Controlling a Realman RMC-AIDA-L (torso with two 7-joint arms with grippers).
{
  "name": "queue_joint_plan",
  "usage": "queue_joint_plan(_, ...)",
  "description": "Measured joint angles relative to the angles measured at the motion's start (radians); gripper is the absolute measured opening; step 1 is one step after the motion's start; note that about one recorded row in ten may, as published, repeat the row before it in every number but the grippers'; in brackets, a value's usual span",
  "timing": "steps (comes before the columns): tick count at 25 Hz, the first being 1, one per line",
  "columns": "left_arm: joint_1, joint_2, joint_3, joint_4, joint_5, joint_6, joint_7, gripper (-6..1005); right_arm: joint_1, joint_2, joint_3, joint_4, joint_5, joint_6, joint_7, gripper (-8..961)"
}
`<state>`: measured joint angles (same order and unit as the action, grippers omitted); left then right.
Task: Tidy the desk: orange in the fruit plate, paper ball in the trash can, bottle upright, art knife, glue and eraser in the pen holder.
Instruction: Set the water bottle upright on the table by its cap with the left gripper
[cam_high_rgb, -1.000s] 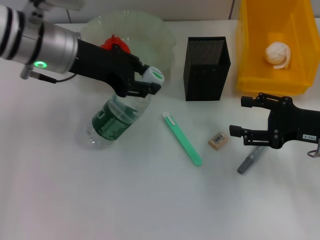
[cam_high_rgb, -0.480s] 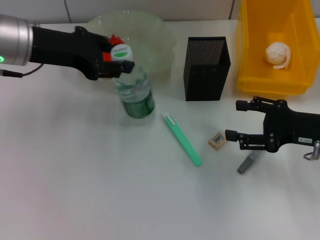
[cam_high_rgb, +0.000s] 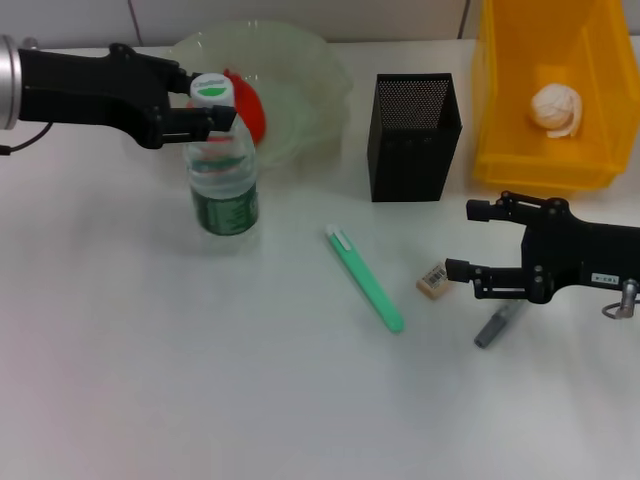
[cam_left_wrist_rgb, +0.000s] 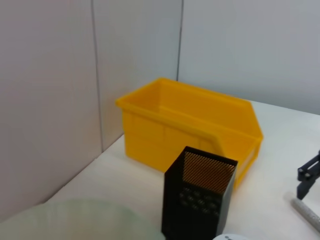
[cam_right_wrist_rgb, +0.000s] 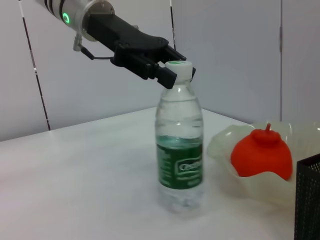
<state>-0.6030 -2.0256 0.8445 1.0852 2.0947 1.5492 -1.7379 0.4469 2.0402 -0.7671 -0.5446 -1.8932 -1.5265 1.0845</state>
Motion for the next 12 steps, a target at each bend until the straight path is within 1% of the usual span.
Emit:
queue_joint_plan(6,0.019,0.004,-0.051,-0.006,0.0,-0.006,0.01,444,0.002,0.001,0.0,0.014,0.001,-0.002,-0.003,836)
queue_joint_plan(8,0.027,0.009,-0.072,-0.01,0.0,-0.006,0.015,444,0.004,0.001,0.0,0.02,0.003,0.0,-0.006,836)
queue_joint_plan(11,0.027,0.009,-0.072,-0.01,0.0,-0.006,0.015,444,0.012,0.003,0.0,0.031,0.003,0.004,-0.01,836)
queue_joint_plan(12,0.035,0.018,-0.085,-0.02,0.0,-0.007,0.016,444,0.016,0.004,0.0,0.034,0.002,0.005,-0.01,836)
